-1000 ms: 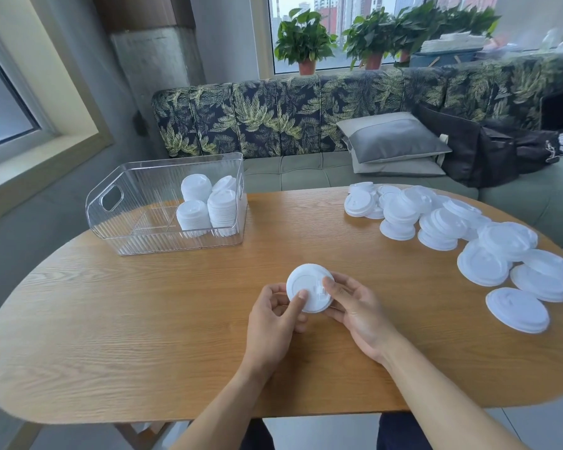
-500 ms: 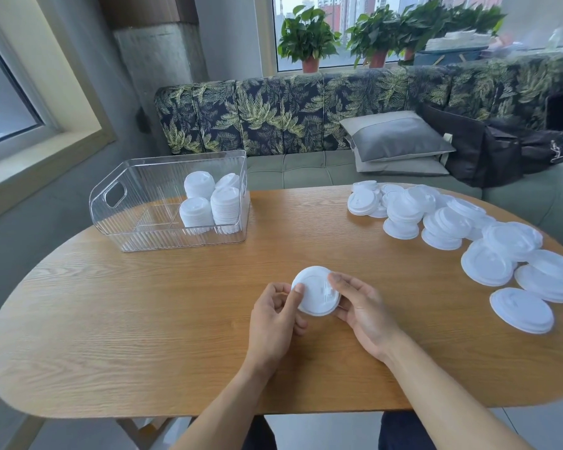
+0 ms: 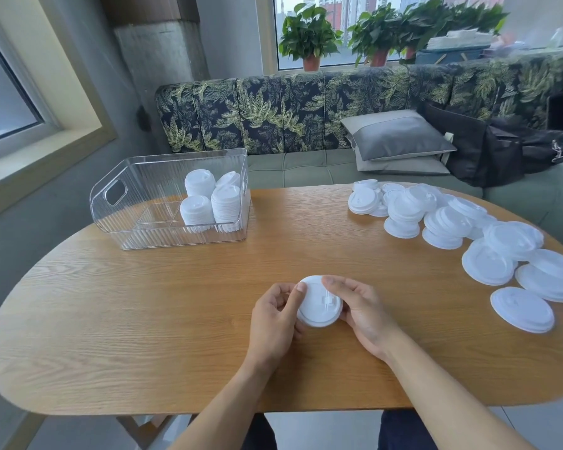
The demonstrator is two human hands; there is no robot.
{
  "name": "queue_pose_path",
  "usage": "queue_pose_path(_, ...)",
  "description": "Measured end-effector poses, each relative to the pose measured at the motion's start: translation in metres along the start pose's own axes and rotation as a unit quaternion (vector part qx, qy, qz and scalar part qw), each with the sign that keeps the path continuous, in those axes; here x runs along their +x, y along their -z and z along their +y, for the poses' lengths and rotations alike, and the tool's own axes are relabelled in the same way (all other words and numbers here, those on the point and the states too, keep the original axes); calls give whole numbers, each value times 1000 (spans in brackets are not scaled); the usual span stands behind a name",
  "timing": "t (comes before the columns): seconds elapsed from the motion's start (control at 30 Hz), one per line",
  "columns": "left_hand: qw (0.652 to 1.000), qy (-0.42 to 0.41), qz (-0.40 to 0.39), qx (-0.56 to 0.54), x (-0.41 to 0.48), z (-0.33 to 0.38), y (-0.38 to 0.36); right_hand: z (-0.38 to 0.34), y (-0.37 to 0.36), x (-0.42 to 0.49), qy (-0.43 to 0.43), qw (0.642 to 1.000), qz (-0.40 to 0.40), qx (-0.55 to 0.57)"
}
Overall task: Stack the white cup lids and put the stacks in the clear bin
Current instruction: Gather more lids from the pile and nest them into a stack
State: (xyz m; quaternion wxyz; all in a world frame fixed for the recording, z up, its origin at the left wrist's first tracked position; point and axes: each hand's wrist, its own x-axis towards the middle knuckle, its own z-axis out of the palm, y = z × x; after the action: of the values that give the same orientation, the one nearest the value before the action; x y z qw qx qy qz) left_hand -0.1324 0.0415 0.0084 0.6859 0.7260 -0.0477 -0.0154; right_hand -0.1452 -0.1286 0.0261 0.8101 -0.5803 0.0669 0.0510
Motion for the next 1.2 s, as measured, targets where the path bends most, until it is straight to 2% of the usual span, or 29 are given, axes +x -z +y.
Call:
queue_pose_path(0.23, 999, 4, 27, -17, -1, 0, -1, 5, 0, 3, 7, 1000, 26, -6)
queue_pose_path(0.43, 999, 6, 37, -37, -1, 1, -2, 4, 2, 5, 2, 998, 42, 56)
queue_pose_path(0.53, 999, -21, 25, 26, -4, -2, -3, 3, 1, 5, 5, 993, 60, 101)
queue_pose_path(0.63, 989, -86, 13, 121, -9, -4, -7, 1, 0, 4, 5, 991, 63, 115)
queue_pose_path(0.73, 978, -136, 2, 159, -12, -6, -11, -1, -5, 3, -14, 990, 58, 128)
queue_pose_path(0.97, 974, -155, 82, 141, -6, -12, -1, 10, -36, 7, -37, 986, 38, 158)
queue_pose_path(1.2, 949, -167, 117, 241, 10, 2, 50, 6, -87, 17, -60, 988, -6, 141)
